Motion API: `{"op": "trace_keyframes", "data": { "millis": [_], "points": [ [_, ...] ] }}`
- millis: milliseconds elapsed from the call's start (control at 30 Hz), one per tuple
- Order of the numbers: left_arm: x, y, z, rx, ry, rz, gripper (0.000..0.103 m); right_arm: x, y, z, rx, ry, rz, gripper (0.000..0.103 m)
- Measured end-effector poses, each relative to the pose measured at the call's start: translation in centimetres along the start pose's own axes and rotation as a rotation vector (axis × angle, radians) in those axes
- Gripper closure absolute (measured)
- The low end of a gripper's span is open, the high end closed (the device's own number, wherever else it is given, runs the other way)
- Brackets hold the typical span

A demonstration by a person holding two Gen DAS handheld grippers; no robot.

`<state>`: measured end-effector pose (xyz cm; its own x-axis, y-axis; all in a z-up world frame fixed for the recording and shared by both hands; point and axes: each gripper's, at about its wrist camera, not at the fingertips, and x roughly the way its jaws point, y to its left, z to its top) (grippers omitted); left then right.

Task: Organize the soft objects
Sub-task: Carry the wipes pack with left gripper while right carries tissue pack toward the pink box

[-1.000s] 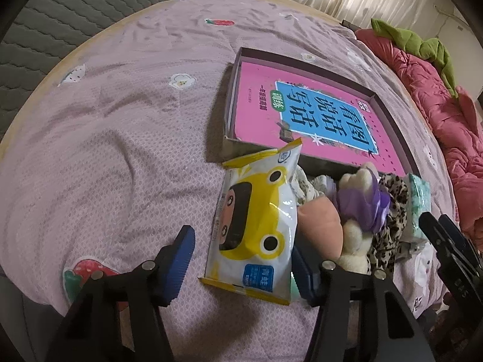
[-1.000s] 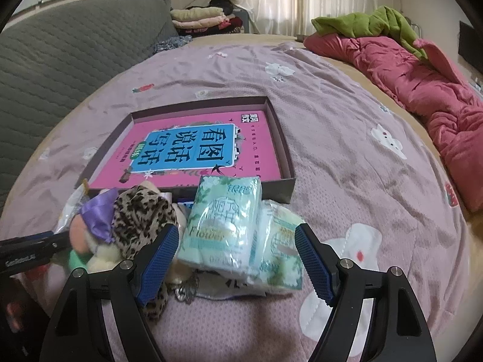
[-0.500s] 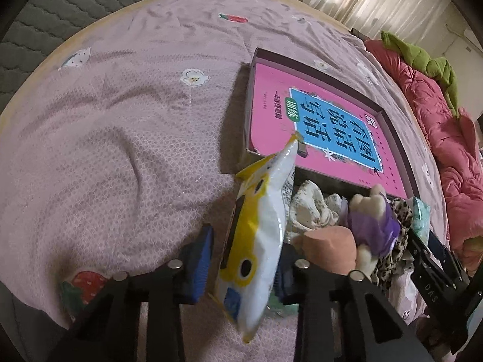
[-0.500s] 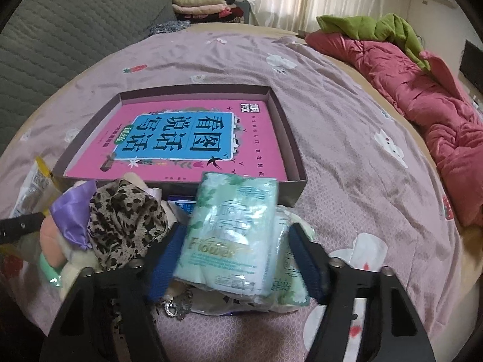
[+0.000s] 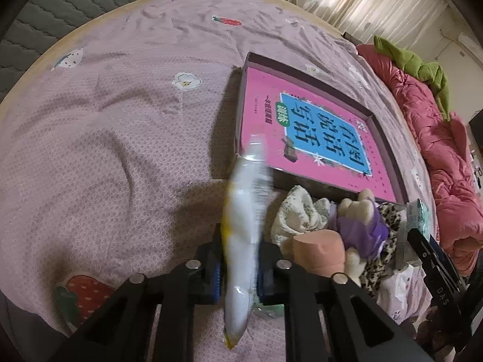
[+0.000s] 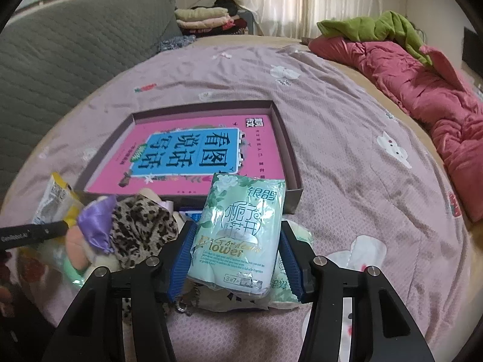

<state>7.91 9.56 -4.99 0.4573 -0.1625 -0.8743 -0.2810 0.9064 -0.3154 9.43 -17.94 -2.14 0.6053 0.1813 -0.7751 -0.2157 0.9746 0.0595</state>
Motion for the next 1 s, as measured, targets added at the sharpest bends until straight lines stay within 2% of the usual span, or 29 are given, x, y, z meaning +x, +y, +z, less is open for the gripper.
{"op": "trace_keyframes", "data": {
  "millis": [367,1000],
  "points": [
    [-2.0,-0.4,0.4,-0.001,-0.045,-0.047,0.087,-2.1,-0.7,0.5,0.021,-0.045,0.003,0.048],
    [-4.5,-3.1,1.4,0.045,-0.106,-0.052,0.088,-4.6,-0.8,2.0,0.005,-0.131,-0.006,0.048]
  ]
}}
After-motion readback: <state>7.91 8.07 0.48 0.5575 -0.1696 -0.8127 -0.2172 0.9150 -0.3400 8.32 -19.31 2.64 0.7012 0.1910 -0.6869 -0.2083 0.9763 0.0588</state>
